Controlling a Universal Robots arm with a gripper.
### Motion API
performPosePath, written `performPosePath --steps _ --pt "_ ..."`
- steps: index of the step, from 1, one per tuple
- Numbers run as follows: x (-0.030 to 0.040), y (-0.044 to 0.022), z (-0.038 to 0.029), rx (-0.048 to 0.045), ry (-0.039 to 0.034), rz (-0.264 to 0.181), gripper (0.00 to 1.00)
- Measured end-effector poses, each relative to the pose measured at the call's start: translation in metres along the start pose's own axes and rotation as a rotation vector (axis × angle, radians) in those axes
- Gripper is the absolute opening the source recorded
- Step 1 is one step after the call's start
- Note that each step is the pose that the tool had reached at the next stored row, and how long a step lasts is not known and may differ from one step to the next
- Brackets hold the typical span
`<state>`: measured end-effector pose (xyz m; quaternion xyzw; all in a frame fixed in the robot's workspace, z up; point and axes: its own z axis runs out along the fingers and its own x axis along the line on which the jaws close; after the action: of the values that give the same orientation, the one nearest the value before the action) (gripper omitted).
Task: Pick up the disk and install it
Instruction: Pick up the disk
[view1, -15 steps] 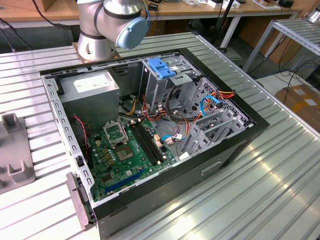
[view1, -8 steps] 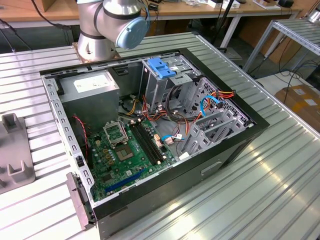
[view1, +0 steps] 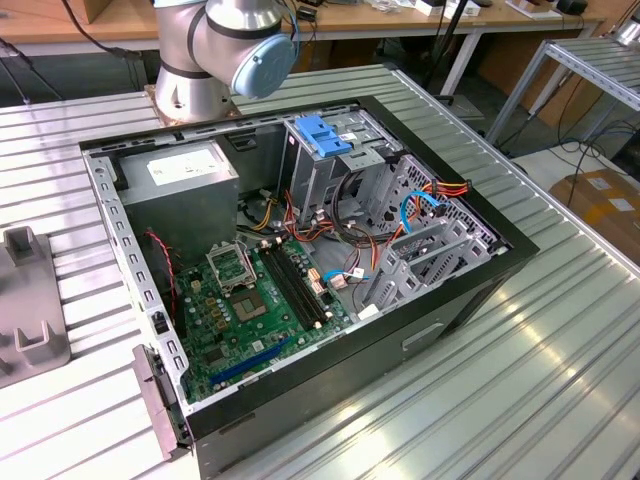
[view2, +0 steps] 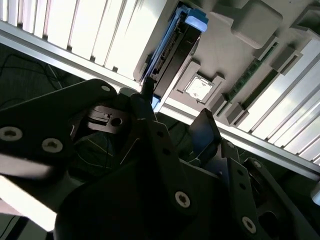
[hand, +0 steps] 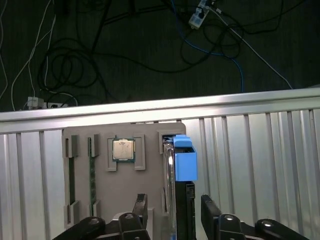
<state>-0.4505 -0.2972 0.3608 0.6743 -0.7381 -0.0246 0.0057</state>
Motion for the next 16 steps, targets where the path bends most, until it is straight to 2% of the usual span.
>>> performPosePath --steps 2,7,10,16 --pt "0.0000 0.0000 0.0000 0.0000 0.0000 0.000 0.62" --pt "0.0000 0.0030 0.0038 0.0000 -0.0015 0.000 0.62" --pt "-0.0006 0.0055 0.0110 -0.0002 -0.0032 0.000 0.62" --pt "-0.0041 0.0079 0.0205 -0.0006 -0.0058 -0.006 0.62"
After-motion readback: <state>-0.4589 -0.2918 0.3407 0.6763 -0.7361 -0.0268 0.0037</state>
